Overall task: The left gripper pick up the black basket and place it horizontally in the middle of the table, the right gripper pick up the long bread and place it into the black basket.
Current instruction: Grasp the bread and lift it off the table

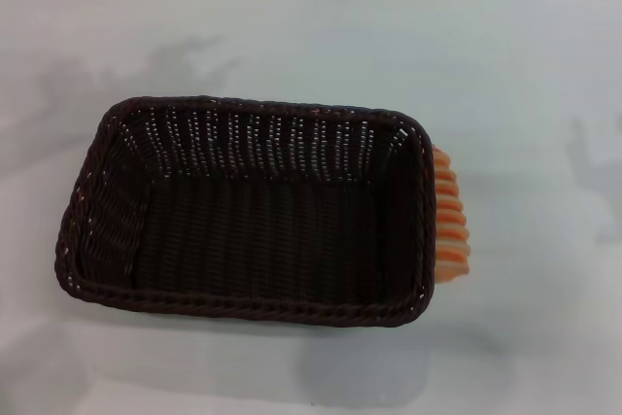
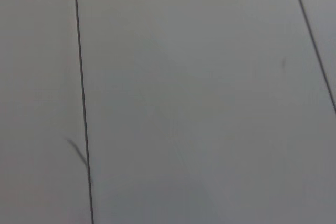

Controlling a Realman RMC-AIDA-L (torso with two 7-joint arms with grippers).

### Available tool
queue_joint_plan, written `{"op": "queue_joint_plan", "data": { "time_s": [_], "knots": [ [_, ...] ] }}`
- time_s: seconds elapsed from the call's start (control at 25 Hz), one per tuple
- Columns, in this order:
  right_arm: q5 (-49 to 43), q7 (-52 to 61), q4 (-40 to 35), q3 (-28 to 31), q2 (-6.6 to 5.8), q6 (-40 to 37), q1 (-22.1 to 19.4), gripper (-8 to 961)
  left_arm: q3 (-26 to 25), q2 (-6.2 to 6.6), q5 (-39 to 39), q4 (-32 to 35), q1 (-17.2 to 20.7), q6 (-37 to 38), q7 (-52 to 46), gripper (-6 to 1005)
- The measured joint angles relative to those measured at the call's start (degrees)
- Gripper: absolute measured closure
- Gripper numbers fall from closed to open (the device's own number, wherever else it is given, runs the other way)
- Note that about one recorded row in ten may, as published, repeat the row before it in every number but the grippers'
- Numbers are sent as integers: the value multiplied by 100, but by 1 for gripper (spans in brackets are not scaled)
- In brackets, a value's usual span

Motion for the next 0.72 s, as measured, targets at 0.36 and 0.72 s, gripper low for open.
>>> {"op": "queue_joint_plan", "data": {
  "time_s": [0.36, 0.72],
  "knots": [
    [-3, 63, 1883, -124, -83, 2666, -772, 363, -218, 30, -977, -147, 894, 317, -496, 543],
    [0, 36, 3531, -135, -292, 5544, -664, 363, -503, 41, -1458, -160, 1438, 346, -503, 545]
  ]
}}
